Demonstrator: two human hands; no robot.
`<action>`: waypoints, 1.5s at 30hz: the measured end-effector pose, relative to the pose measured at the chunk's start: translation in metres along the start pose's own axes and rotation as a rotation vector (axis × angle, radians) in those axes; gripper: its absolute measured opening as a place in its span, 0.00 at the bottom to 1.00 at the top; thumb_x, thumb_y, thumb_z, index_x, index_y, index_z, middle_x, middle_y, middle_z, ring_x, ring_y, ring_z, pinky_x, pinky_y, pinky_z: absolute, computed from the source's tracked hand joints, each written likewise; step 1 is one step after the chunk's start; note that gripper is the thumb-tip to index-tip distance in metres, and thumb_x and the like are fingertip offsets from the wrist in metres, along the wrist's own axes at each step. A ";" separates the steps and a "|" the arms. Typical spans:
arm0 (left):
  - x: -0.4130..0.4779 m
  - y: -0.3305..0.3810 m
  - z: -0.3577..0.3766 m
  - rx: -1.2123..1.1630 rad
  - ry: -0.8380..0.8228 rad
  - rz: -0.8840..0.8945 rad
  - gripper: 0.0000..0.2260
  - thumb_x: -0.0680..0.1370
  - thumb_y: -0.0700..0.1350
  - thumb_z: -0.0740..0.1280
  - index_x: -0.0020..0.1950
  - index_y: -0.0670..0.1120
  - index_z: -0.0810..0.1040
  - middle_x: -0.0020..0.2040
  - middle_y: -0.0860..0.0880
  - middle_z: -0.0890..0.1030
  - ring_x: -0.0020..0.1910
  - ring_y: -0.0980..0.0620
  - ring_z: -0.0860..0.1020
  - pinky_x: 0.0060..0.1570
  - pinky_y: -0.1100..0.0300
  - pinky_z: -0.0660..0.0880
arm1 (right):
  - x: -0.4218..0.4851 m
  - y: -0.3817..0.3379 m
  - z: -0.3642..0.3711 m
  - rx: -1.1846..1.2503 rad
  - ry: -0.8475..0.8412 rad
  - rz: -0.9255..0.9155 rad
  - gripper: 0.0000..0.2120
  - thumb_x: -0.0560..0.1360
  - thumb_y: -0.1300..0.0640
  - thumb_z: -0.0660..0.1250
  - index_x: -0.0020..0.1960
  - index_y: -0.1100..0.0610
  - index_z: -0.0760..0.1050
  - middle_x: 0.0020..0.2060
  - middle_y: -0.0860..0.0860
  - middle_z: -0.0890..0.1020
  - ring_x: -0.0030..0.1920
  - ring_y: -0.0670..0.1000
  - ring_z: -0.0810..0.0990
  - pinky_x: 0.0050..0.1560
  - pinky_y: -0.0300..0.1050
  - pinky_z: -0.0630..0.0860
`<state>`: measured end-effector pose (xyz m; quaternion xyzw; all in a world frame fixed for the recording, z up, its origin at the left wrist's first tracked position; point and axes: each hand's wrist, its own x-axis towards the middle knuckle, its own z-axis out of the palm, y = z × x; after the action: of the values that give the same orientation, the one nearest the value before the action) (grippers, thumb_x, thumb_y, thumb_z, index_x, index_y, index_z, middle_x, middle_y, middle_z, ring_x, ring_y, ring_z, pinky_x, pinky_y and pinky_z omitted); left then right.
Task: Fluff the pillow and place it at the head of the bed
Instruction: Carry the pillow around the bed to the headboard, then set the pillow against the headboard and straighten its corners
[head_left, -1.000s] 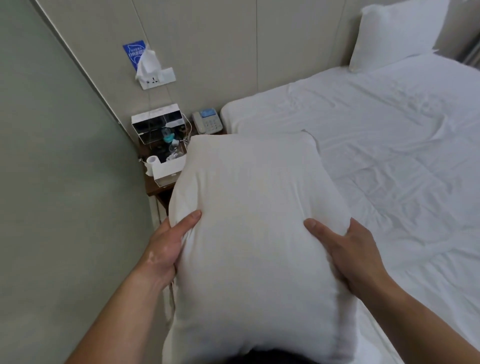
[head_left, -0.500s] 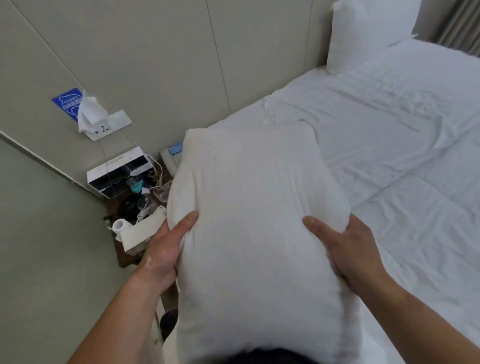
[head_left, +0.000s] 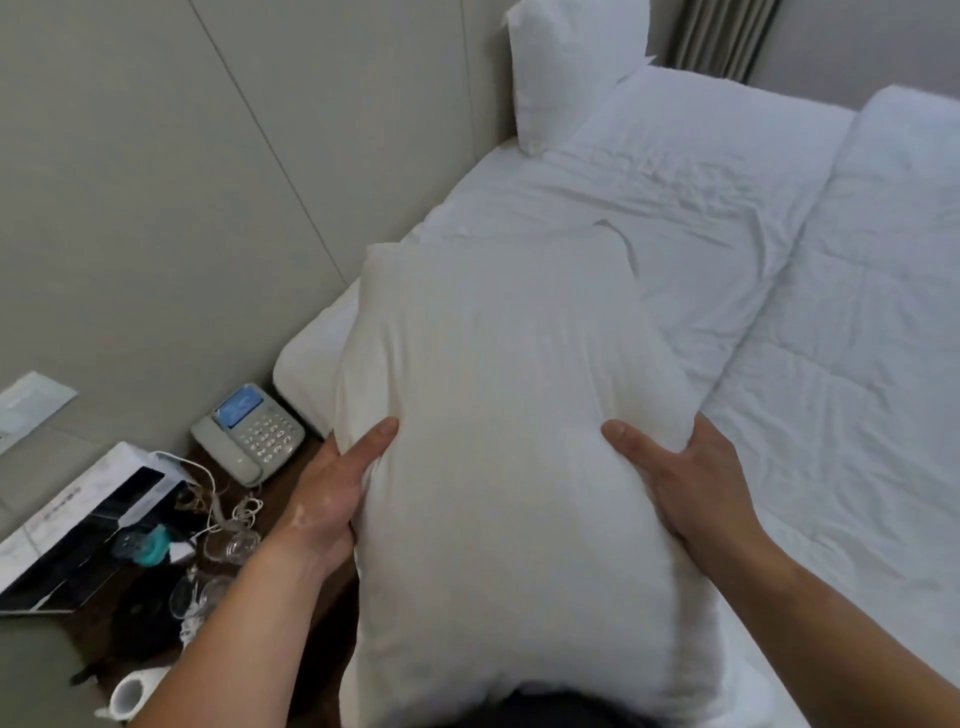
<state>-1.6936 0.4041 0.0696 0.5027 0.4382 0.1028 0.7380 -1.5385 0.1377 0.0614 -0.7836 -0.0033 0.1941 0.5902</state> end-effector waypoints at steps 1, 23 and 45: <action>0.019 0.010 -0.005 0.011 -0.027 -0.011 0.25 0.69 0.51 0.78 0.66 0.50 0.82 0.54 0.48 0.90 0.52 0.48 0.89 0.53 0.51 0.81 | 0.007 -0.004 0.013 0.000 0.028 0.012 0.19 0.68 0.46 0.80 0.57 0.47 0.82 0.43 0.35 0.87 0.41 0.34 0.84 0.42 0.37 0.76; 0.297 0.128 0.012 0.317 -0.399 -0.029 0.52 0.52 0.62 0.86 0.74 0.51 0.77 0.64 0.49 0.87 0.62 0.45 0.85 0.65 0.44 0.79 | 0.140 -0.012 0.164 0.215 0.385 0.192 0.26 0.70 0.49 0.80 0.66 0.51 0.78 0.53 0.42 0.85 0.52 0.41 0.84 0.53 0.40 0.79; 0.537 0.021 0.020 0.868 -0.074 0.018 0.48 0.66 0.65 0.80 0.81 0.51 0.67 0.77 0.49 0.75 0.73 0.46 0.74 0.66 0.57 0.68 | 0.323 0.141 0.276 0.065 0.249 0.477 0.35 0.65 0.40 0.81 0.66 0.47 0.69 0.55 0.40 0.81 0.57 0.46 0.81 0.66 0.51 0.75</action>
<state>-1.3535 0.7190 -0.2025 0.7736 0.4097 -0.1025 0.4724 -1.3563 0.4259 -0.2296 -0.7606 0.2605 0.2297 0.5485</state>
